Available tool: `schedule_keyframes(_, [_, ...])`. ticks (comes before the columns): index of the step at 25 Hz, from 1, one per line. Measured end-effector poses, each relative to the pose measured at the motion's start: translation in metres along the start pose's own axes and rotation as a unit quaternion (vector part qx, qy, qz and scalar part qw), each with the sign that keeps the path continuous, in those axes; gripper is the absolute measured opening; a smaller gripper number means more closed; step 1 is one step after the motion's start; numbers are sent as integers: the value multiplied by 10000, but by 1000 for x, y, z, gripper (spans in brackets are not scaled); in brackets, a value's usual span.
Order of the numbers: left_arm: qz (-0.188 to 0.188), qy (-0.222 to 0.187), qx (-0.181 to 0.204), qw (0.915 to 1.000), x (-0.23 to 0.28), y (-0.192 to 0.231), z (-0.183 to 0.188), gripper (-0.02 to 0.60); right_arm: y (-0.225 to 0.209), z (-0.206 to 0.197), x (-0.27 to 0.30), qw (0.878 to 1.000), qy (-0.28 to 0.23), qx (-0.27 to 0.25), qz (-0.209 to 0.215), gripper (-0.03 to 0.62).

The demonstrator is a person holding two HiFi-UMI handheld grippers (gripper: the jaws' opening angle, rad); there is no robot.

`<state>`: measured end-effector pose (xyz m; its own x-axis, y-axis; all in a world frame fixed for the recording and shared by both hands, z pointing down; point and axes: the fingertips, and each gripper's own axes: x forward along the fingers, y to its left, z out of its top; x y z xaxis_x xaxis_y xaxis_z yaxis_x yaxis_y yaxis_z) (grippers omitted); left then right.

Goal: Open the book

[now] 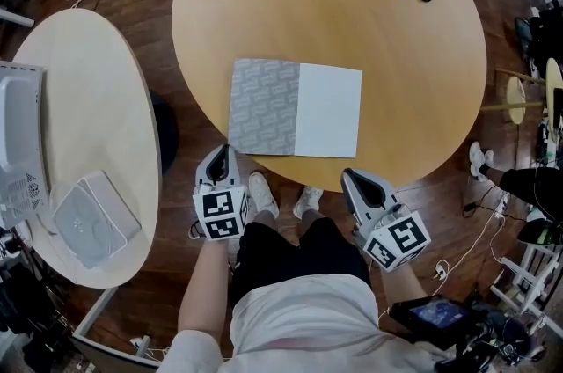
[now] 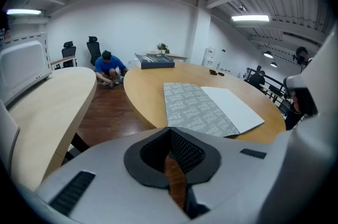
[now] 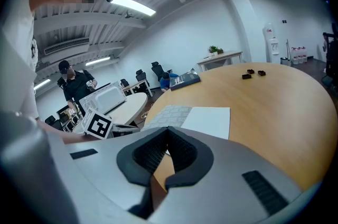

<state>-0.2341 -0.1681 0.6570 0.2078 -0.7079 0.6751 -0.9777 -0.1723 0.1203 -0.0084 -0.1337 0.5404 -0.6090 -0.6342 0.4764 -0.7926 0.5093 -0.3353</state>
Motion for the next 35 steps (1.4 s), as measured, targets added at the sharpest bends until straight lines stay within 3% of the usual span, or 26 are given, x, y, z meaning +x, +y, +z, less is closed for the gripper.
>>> schedule_keyframes(11, [-378, -36, -352, 9987, 0, -2, -13, 12, 1, -4, -3, 10000, 34, -54, 29, -3])
schedule_keyframes(16, [-482, -367, -957, 9936, -25, 7, 6, 12, 5, 10, -11, 9998, -168, -119, -9, -3])
schedule_keyframes(22, [-829, -1496, -352, 9846, -84, -7, 97, 11, 26, 40, -18, 9978, -594, -255, -111, -3])
schedule_keyframes(26, [-1104, -1955, 96, 9744, -120, -23, 142, 11, 52, 60, -23, 9954, -898, -296, -164, -3])
schedule_keyframes(30, [-1470, -2146, -61, 9656, -144, -35, 163, 11, 75, 72, -31, 9939, -999, -473, -58, -3])
schedule_keyframes(35, [-1539, -2251, -239, 9618, -159, -44, 164, 11, 84, 78, -41, 9928, -1017, -631, 46, -3])
